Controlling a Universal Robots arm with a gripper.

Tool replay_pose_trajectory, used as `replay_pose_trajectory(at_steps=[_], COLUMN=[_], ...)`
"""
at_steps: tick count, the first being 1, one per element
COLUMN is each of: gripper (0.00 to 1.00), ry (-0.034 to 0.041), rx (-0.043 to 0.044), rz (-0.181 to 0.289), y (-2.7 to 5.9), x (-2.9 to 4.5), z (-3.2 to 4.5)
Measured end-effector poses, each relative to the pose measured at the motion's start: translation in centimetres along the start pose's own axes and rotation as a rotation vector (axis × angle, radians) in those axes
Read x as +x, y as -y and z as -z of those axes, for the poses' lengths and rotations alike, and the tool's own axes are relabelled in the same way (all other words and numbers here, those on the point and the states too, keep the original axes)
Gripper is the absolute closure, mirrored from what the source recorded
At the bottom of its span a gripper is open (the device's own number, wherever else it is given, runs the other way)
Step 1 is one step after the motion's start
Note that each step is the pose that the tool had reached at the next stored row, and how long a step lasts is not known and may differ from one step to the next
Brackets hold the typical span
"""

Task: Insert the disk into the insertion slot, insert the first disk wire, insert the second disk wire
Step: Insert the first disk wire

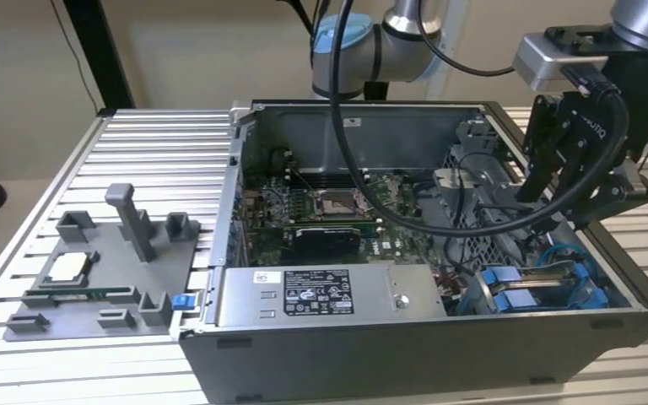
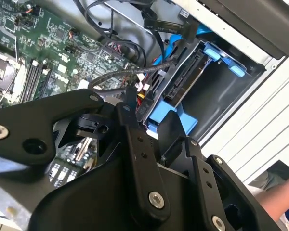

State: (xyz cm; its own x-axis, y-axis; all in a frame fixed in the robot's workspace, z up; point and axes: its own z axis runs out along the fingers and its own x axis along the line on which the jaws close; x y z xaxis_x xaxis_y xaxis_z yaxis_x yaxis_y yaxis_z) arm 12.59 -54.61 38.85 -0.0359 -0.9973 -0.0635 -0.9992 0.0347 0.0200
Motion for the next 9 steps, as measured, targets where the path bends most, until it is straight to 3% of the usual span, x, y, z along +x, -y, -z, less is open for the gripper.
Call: replay_pose_trajectory(at_steps=[9], gripper=[0.00], ry=[0.0078], rx=[0.0002], rz=[-0.007], y=[-0.06], x=[0.01], z=[-0.12])
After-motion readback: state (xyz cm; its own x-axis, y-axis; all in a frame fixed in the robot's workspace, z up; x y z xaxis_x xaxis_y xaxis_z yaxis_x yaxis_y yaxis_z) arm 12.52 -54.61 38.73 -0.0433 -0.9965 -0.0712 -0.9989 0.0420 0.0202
